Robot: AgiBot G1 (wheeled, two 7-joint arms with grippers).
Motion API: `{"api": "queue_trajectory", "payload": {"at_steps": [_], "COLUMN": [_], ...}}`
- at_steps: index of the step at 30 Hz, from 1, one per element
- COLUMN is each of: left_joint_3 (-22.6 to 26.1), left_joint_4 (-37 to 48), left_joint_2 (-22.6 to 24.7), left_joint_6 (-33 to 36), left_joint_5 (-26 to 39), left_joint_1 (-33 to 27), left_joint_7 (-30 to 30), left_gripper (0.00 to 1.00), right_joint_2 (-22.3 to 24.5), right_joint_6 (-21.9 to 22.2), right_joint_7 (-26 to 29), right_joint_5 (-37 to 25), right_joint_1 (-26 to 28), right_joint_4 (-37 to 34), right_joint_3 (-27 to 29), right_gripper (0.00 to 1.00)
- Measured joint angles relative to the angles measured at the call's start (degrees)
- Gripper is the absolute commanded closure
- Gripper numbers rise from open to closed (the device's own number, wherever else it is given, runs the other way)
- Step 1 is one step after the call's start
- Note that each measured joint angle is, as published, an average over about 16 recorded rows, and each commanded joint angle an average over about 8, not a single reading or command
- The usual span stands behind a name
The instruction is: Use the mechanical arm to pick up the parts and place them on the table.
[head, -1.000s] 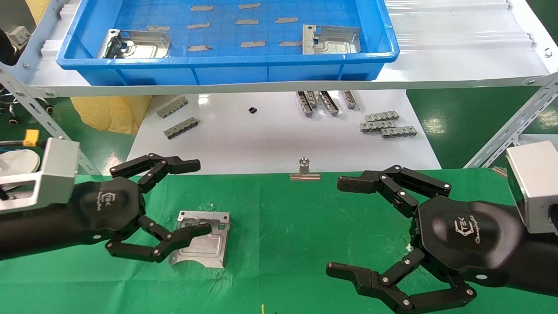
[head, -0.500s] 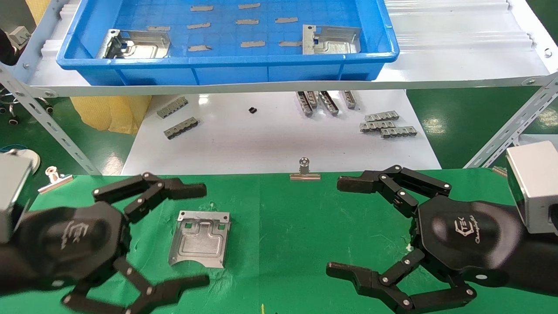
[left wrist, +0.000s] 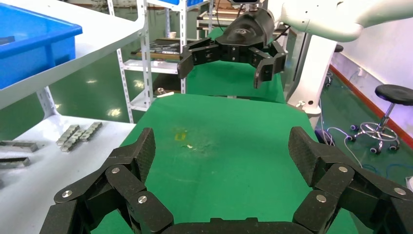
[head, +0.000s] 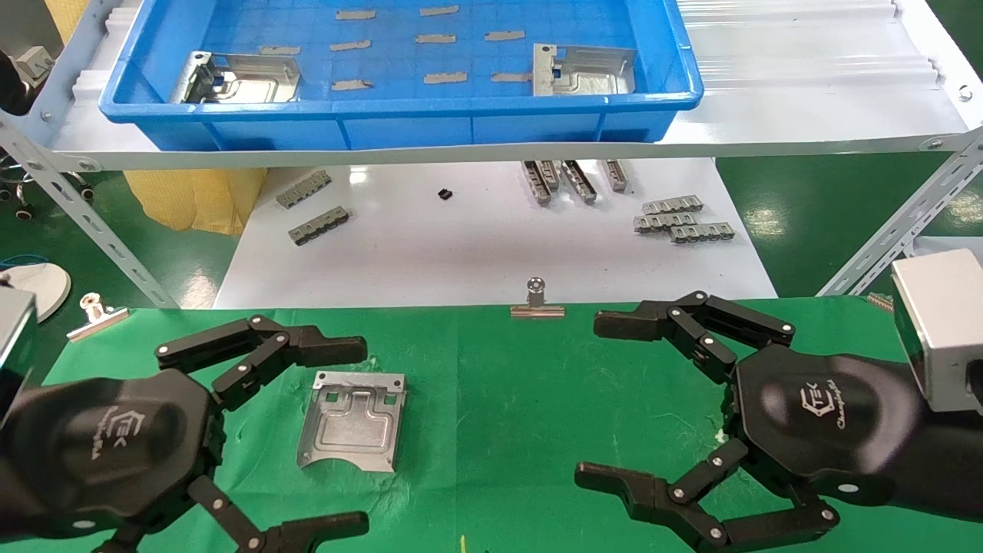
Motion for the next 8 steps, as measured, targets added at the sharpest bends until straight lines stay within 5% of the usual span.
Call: {"api": "queue_trajectory", "payload": {"at_steps": [8], "left_joint_3": [0.18], "left_joint_4": [0.6], "left_joint_2": [0.17], "left_joint_6": [0.01], "left_joint_5": [0.21], "left_joint_1": [-0.23], "left_joint_7": [0.21], "left_gripper": [0.0], "right_joint_2": [0.0], "right_joint_6": [0.0], "right_joint_7": [0.0], "right_joint_5": [0.0], "right_joint_1": [0.0], "right_joint_4": [0.0], "right_joint_3": [0.0], "right_gripper": [0.0]}}
